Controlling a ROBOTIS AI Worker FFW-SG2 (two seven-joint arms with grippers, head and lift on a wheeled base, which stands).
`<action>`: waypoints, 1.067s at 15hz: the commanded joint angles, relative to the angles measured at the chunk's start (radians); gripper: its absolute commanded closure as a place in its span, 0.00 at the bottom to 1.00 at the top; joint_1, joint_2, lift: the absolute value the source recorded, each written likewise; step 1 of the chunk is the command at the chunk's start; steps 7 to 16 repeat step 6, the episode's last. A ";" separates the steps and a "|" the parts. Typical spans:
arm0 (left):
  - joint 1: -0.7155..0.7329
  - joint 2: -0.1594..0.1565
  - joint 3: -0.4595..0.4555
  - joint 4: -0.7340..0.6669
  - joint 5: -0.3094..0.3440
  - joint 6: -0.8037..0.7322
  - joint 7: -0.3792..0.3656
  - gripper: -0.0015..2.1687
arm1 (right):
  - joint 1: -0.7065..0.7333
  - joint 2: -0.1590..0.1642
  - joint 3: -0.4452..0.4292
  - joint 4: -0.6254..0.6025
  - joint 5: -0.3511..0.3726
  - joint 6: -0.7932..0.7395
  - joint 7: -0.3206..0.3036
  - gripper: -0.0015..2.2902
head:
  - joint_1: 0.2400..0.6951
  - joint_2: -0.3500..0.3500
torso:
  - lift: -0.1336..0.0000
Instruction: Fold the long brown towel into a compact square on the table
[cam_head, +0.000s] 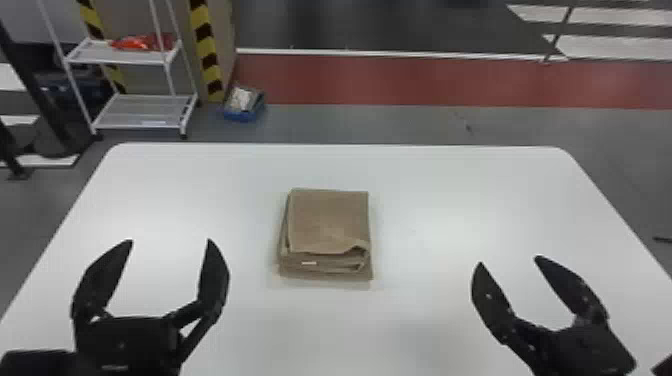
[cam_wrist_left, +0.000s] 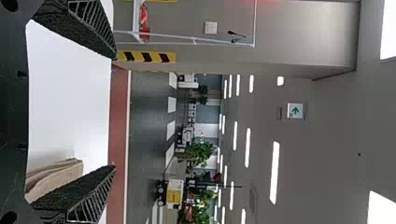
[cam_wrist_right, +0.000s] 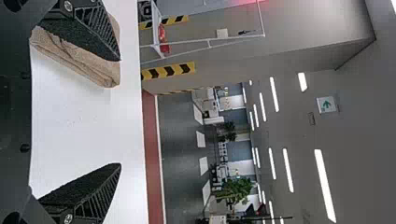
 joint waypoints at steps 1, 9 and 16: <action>0.006 0.000 0.008 -0.006 0.000 -0.003 0.000 0.01 | 0.001 -0.002 -0.002 0.001 -0.002 0.000 0.000 0.03 | 1.00 0.43 | 0.14; 0.010 0.000 0.011 -0.015 0.000 -0.003 -0.001 0.01 | 0.001 -0.007 -0.003 -0.001 -0.005 0.000 0.002 0.03 | 1.00 0.44 | 0.14; 0.010 0.000 0.011 -0.015 0.000 -0.003 -0.001 0.01 | 0.001 -0.007 -0.003 -0.001 -0.005 0.000 0.002 0.03 | 1.00 0.44 | 0.14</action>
